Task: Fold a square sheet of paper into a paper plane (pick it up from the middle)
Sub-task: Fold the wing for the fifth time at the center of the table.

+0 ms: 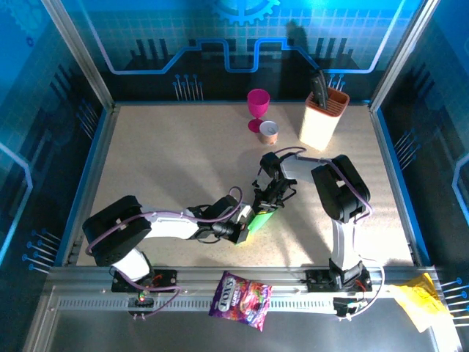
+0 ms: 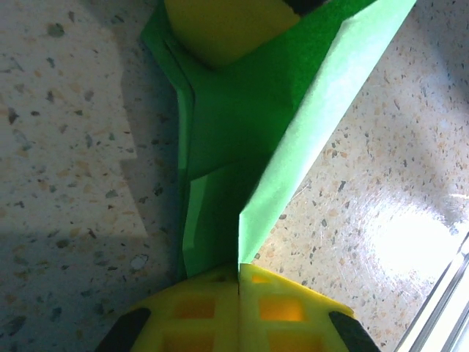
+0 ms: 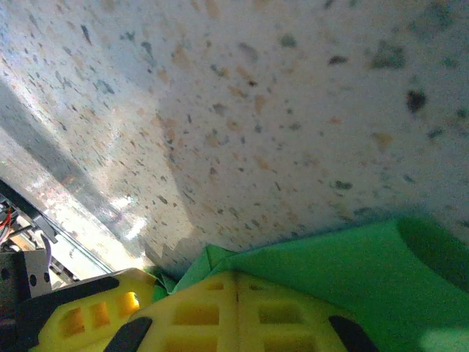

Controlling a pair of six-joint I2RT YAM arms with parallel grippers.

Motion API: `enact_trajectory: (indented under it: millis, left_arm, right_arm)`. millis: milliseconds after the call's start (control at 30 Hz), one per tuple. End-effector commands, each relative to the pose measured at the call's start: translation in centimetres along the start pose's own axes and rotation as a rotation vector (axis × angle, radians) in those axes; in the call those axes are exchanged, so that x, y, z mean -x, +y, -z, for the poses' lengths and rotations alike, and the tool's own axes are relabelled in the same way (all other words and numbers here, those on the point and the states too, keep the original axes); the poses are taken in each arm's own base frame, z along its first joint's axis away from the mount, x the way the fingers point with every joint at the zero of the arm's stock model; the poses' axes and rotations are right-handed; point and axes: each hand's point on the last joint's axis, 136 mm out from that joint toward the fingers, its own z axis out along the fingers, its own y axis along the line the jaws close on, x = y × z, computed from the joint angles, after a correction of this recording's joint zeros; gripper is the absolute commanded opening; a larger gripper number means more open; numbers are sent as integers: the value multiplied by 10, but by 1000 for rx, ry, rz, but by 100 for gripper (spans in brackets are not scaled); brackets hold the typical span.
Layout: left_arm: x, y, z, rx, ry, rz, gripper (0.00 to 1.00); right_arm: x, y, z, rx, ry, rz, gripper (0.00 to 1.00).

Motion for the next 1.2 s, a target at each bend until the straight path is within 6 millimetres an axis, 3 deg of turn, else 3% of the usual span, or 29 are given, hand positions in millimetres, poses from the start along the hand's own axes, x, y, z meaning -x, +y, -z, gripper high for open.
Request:
enact_trajectory:
  millis: [0,133,233,333,467,567,633,767,1000,1167]
  left_arm:
    - [-4,12,-3,34,21,20,0]
    - [-12,15,-6,31,43,29,0]
    - [-16,17,-8,32,56,34,0]
    - [-20,19,-8,30,65,40,0]
    - [-24,20,-10,28,77,52,0]
    - [-24,20,-9,25,77,57,0]
    - [-24,20,-10,25,74,59,0]
    - [-24,19,-11,17,77,67,0]
    - [-28,20,-14,10,95,78,0]
    - [-28,21,-14,6,94,87,0]
  right_arm:
    - [-18,-49,-34,-161,94,-66,0]
    - [-15,-42,-29,-145,86,-57,0]
    - [-4,-25,-14,-112,59,-36,0]
    - [15,4,15,-57,-10,-1,1]
    - [36,45,68,36,-140,50,20]
    - [37,61,99,74,-223,75,25]
    - [28,63,107,97,-248,82,25]
    - [0,53,96,118,-264,96,21]
    - [-49,35,50,138,-248,158,9]
    - [-57,29,29,153,-268,183,6]
